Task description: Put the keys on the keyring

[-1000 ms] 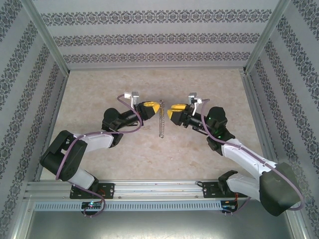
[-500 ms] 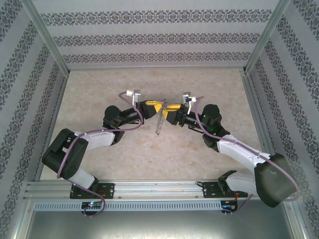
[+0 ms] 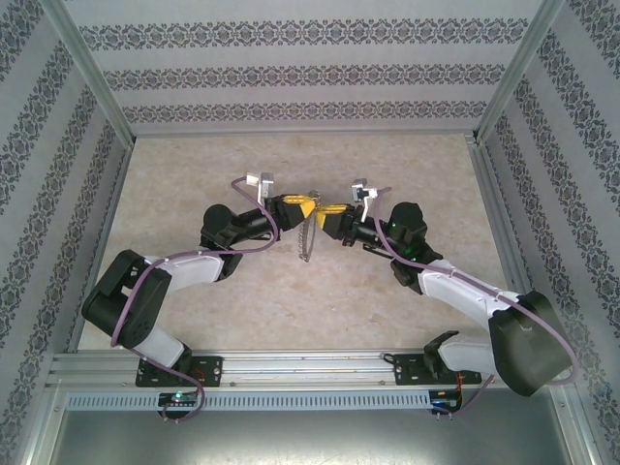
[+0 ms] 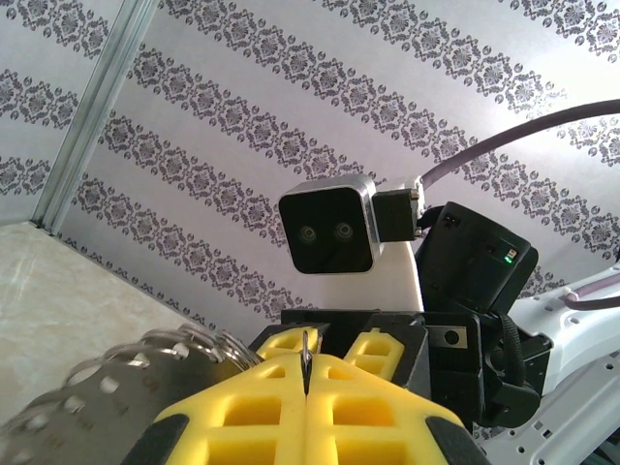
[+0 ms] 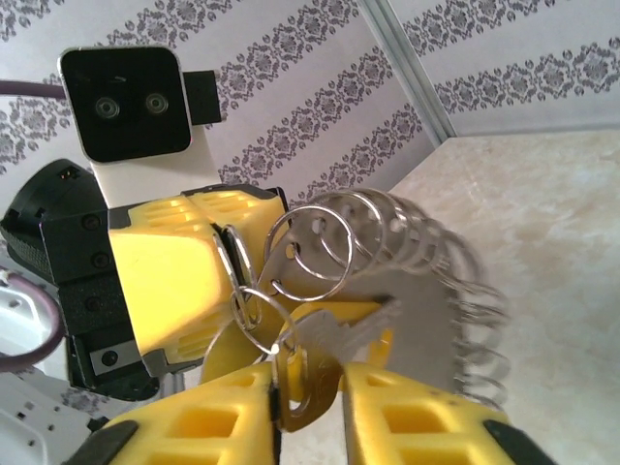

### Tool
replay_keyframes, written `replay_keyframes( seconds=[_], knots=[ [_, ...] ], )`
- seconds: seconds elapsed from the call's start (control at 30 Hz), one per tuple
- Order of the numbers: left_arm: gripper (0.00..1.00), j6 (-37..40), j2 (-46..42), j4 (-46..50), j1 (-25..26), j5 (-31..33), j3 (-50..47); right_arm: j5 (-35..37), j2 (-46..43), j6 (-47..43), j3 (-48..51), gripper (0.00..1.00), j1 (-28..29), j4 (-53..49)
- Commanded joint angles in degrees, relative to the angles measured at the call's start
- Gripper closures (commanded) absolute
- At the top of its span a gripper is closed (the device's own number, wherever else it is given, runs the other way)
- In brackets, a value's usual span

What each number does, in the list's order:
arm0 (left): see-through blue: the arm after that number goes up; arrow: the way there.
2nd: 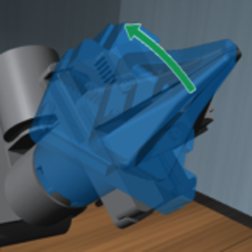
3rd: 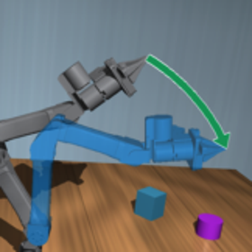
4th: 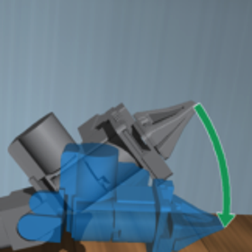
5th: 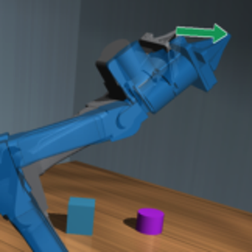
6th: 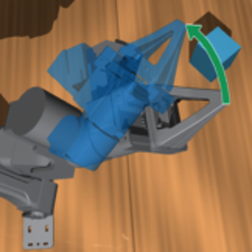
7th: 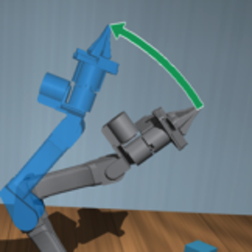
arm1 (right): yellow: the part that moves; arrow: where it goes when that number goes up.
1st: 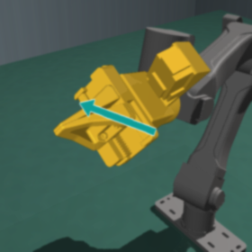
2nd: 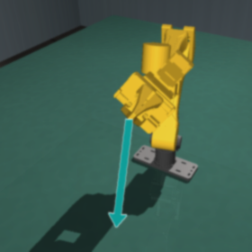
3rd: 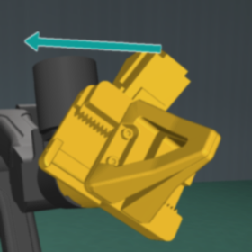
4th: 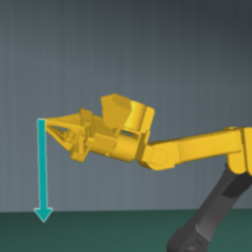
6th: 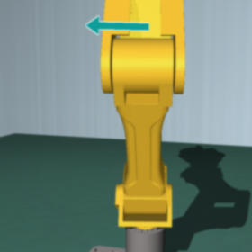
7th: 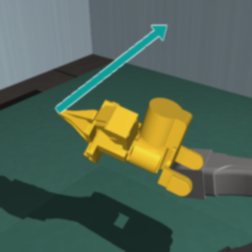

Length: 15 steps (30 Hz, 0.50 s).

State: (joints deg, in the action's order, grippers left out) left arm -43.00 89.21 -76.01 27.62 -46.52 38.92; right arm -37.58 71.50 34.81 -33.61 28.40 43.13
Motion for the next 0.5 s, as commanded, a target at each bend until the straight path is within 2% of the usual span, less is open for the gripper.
replay_keyframes(
  seconds=[0.0,0.2,0.47],
  knots=[
    [1.0,-1.0,0.2,-5.6,-0.7,-0.7,1.8,-0.7,-1.1,-0.4,0.0,0.84,0.7,1.6],
    [1.0,-1.0,-0.1,-5.6,-0.8,-0.4,1.8,-1.2,-1.8,-1.1,0.2,0.96,1.4,0.4],
    [1.0,-1.0,-0.1,-5.6,-1.1,-0.5,1.9,-2.1,-1.7,-2.3,-0.2,1.0,2.6,-1.9]
  ],
)
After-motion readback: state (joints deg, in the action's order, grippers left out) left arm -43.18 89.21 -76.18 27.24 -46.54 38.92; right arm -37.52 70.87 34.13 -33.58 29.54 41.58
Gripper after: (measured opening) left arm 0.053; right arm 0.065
